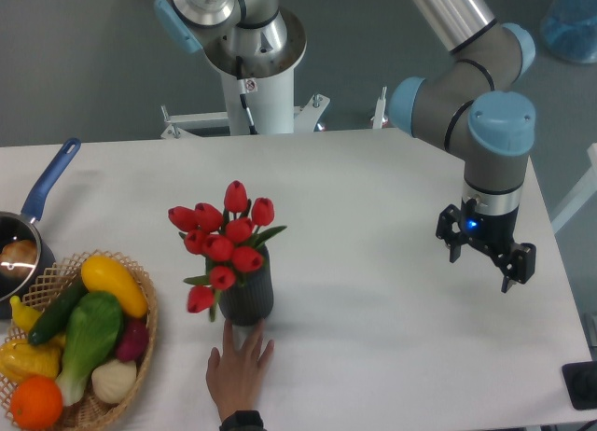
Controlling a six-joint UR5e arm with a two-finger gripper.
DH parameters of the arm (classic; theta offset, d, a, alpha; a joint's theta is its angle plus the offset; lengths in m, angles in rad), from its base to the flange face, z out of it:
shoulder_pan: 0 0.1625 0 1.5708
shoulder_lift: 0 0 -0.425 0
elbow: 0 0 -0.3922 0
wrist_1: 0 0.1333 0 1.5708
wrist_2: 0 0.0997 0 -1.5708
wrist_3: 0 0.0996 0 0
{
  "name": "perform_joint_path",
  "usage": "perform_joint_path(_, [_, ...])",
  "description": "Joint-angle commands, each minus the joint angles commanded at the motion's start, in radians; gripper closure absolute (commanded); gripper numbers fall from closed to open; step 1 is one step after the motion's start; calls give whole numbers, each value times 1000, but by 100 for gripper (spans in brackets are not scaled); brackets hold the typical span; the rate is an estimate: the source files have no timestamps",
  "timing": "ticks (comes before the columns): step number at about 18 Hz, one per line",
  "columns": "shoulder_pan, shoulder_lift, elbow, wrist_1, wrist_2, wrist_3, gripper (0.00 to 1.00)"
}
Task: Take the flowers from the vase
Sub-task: 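Move the open gripper toward the red tulips in the grey vase, then lower the gripper around the tulip stems above the vase rim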
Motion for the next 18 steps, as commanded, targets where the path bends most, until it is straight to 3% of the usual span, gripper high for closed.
perform_joint_path(5, [8, 14, -24, 2, -8, -6, 0])
perform_joint_path(7, [14, 15, -67, 6, -43, -8, 0])
perform_joint_path(9, [24, 24, -93, 17, -154, -11, 0])
perform_joint_path(15, [25, 155, -242, 17, -375, 8, 0])
perform_joint_path(18, [15, 193, -281, 12, -585, -6, 0])
